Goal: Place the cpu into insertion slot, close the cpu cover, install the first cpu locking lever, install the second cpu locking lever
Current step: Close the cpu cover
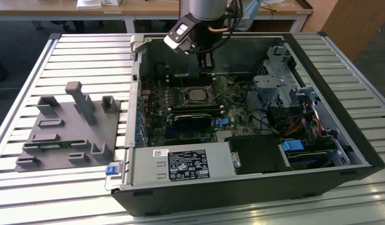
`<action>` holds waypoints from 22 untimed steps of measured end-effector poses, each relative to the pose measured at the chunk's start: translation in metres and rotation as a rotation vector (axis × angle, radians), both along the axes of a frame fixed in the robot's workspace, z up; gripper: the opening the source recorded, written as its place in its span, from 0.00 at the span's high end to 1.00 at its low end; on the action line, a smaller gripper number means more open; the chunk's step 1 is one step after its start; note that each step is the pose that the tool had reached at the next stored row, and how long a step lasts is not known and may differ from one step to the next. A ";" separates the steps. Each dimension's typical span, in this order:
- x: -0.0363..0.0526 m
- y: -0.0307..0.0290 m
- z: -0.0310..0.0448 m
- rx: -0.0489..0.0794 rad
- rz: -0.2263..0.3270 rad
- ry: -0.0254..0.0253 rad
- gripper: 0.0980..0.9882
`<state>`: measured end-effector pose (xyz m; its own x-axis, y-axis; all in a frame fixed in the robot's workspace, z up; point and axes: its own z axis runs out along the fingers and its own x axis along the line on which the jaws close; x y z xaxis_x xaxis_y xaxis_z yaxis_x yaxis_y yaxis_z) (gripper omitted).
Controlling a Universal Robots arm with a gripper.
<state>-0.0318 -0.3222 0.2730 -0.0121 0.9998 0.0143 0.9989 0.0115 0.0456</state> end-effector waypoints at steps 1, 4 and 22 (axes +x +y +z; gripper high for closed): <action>0.0002 0.0000 0.0000 0.000 0.000 0.0000 0.99; 0.0020 0.0000 0.0000 0.000 0.000 0.0000 0.99; 0.0273 0.0000 -0.0004 0.000 0.000 0.0011 0.99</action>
